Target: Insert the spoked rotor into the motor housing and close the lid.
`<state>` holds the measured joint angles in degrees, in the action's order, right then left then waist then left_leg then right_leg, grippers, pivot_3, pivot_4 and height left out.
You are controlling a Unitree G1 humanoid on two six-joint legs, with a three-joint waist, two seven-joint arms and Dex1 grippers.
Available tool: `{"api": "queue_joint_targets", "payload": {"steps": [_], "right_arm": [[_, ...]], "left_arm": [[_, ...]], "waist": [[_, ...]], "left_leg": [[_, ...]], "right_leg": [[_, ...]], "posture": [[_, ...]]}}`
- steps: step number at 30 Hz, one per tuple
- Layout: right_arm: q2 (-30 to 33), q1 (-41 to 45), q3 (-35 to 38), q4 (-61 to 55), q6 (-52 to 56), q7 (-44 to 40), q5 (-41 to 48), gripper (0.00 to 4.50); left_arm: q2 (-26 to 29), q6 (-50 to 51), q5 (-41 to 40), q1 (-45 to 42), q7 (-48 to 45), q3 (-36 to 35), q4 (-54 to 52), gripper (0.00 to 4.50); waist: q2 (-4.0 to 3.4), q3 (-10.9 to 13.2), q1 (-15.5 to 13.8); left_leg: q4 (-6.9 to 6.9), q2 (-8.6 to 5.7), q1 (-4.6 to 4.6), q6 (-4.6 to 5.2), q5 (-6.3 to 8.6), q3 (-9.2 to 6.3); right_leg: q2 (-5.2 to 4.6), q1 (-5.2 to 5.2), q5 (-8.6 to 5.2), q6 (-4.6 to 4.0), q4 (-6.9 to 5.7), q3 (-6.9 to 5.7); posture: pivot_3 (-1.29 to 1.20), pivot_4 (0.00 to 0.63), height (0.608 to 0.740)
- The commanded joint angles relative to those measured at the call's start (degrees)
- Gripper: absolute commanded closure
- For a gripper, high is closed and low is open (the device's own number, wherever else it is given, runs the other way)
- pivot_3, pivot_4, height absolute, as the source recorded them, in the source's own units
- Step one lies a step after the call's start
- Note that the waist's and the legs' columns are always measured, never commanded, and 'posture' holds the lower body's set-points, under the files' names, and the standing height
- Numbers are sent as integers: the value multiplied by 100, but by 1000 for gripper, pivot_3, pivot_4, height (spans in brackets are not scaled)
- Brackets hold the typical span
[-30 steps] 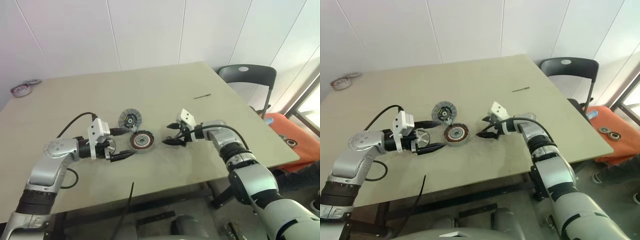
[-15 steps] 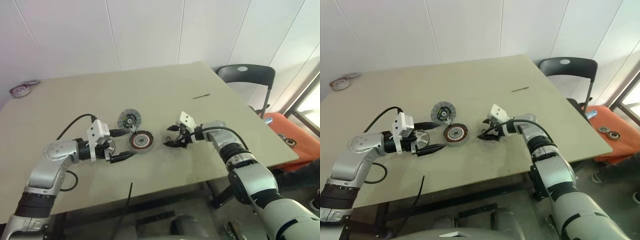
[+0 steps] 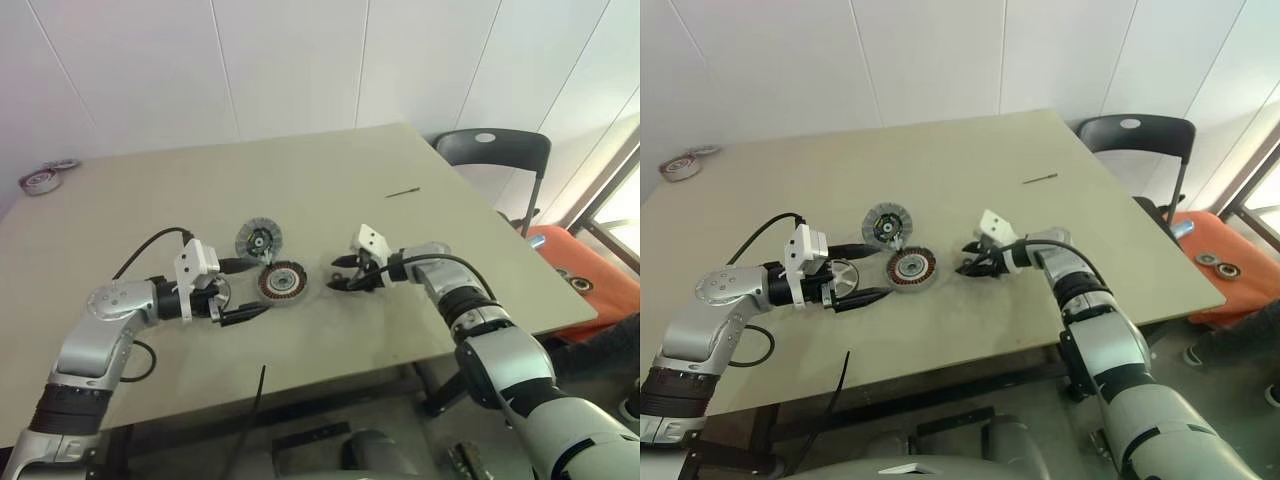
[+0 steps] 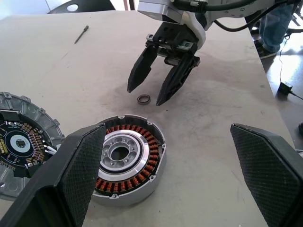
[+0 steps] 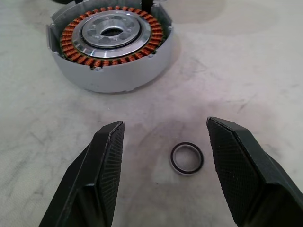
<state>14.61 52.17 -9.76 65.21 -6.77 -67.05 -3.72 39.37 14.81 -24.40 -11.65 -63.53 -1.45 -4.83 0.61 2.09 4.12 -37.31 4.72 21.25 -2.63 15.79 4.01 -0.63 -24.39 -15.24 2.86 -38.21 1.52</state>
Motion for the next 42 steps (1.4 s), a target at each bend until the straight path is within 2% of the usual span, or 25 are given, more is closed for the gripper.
{"api": "queue_joint_targets", "payload": {"steps": [1,26,42], "right_arm": [[-35,2,-65,41,-203,110,-122,1608],[0,34,124,236,-84,322,-48,1608],[-208,43,116,240,-165,653,-73,1608]], "left_arm": [[61,28,-104,-80,13,-158,-163,0],[37,96,-115,-13,40,-175,-237,0],[-61,89,-111,37,107,-141,-261,0]], "waist": [[0,0,0],[0,-1,1],[0,-1,6]], "left_leg": [[0,0,0,0,0,0],[-1,0,-4,0,0,0],[0,0,-5,0,0,0]], "right_leg": [[0,0,0,0,0,0],[0,5,0,0,0,0],[0,5,0,0,0,1]], "posture": [[0,0,740],[0,0,740],[0,0,740]]}}
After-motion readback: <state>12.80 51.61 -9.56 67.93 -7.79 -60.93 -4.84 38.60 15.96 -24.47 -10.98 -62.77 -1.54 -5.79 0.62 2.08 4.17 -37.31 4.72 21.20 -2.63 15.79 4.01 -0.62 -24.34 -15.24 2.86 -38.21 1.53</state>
